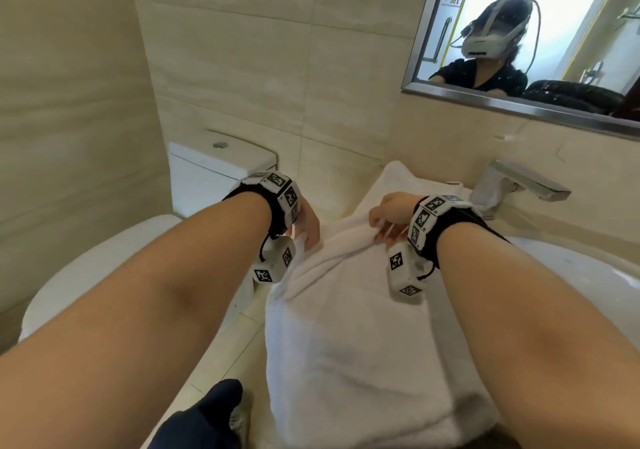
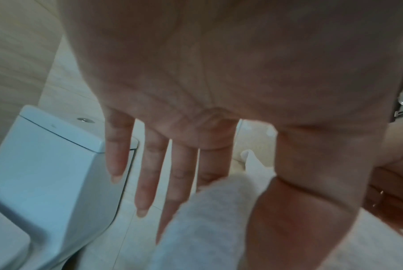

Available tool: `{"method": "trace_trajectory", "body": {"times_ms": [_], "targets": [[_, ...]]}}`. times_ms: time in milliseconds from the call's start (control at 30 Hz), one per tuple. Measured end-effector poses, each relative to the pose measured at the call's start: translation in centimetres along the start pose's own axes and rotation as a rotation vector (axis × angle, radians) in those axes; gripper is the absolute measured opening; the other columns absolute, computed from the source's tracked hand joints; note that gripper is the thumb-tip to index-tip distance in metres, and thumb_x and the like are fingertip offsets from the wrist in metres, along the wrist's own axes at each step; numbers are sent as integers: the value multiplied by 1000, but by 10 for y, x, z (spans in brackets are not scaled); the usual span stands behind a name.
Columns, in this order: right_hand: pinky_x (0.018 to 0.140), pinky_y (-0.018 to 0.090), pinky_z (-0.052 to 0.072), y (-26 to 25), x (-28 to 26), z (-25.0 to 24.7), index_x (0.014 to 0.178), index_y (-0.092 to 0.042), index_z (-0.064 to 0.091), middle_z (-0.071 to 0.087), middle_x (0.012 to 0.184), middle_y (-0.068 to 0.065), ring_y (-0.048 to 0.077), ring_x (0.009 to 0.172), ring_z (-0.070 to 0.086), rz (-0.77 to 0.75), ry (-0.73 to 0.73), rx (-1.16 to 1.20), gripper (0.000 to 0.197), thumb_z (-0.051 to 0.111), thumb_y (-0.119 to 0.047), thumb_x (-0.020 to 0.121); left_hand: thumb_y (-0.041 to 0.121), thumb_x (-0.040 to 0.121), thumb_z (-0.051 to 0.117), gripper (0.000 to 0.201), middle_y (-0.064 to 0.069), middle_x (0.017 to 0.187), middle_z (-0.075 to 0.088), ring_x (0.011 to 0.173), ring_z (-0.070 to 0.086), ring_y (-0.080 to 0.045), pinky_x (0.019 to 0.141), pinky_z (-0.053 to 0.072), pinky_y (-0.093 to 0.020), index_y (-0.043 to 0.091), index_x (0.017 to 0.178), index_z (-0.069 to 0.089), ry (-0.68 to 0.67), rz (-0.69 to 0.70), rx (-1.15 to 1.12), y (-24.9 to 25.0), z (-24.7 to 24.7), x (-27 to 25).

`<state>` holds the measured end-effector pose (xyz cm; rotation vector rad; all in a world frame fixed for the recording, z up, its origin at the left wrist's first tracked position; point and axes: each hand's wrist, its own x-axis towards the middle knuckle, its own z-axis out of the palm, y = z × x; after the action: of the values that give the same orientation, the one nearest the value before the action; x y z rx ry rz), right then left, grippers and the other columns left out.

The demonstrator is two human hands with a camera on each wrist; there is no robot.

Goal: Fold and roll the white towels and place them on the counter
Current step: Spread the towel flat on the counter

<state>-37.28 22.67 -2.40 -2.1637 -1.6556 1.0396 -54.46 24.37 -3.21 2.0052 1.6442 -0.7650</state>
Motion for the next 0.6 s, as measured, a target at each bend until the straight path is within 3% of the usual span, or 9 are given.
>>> {"method": "trace_trajectory", "body": {"times_ms": [67, 100, 233, 300, 333, 400, 500, 600], "targets": [[43, 23, 47, 4, -5, -1, 103, -4, 47, 66, 97, 22, 29, 59, 67, -3, 36, 8, 19, 55, -9, 87, 23, 89, 59, 39, -5, 126, 48, 125, 45, -21, 103, 37, -30, 13, 127, 53, 51, -5, -16, -9, 4, -16], [48, 28, 51, 6, -8, -2, 106, -5, 47, 63, 103, 23, 34, 69, 68, -6, 62, 28, 22, 56, -9, 87, 23, 88, 61, 44, -5, 131, 49, 128, 45, -21, 106, 38, -30, 12, 129, 52, 62, 3, -36, -13, 5, -25], [69, 50, 58, 16, -25, 4, 108, -3, 49, 66, 97, 24, 42, 81, 69, -59, 193, 57, 21, 57, -7, 89, 22, 82, 69, 50, -9, 131, 57, 121, 53, -24, 105, 42, -35, 8, 128, 54, 134, 32, -146, -20, 17, -59], [56, 36, 59, 17, -38, 9, 111, -4, 52, 66, 87, 16, 32, 69, 69, -99, 222, 49, 23, 58, -9, 89, 18, 84, 68, 48, -15, 125, 60, 108, 60, -27, 101, 46, -37, 4, 128, 52, 188, 84, -215, -15, 26, -75], [48, 27, 55, 15, -46, 12, 112, -7, 54, 65, 82, 12, 26, 62, 68, -110, 210, 53, 24, 57, -8, 89, 16, 85, 66, 46, -15, 120, 63, 99, 62, -27, 98, 48, -37, 4, 127, 52, 212, 116, -232, -11, 29, -83], [38, 20, 46, 12, -63, 22, 116, -8, 52, 64, 72, 12, 20, 48, 64, -114, 133, 68, 27, 54, -2, 90, 16, 87, 64, 43, -15, 106, 63, 83, 62, -26, 89, 51, -36, 5, 126, 52, 270, 168, -221, -3, 36, -95], [43, 24, 46, 8, -88, 39, 117, -10, 47, 69, 63, 16, 25, 44, 64, -126, -13, 136, 27, 42, 0, 92, 22, 89, 60, 39, -8, 88, 62, 67, 58, -19, 68, 50, -29, 4, 123, 54, 367, 196, -130, 8, 49, -112], [49, 30, 52, 9, -105, 49, 109, 1, 51, 71, 74, 18, 30, 54, 65, -130, 2, 287, 26, 36, -11, 92, 25, 90, 57, 35, 2, 74, 53, 59, 49, -12, 53, 40, -23, 6, 119, 58, 514, 220, -52, 14, 62, -125]]}}
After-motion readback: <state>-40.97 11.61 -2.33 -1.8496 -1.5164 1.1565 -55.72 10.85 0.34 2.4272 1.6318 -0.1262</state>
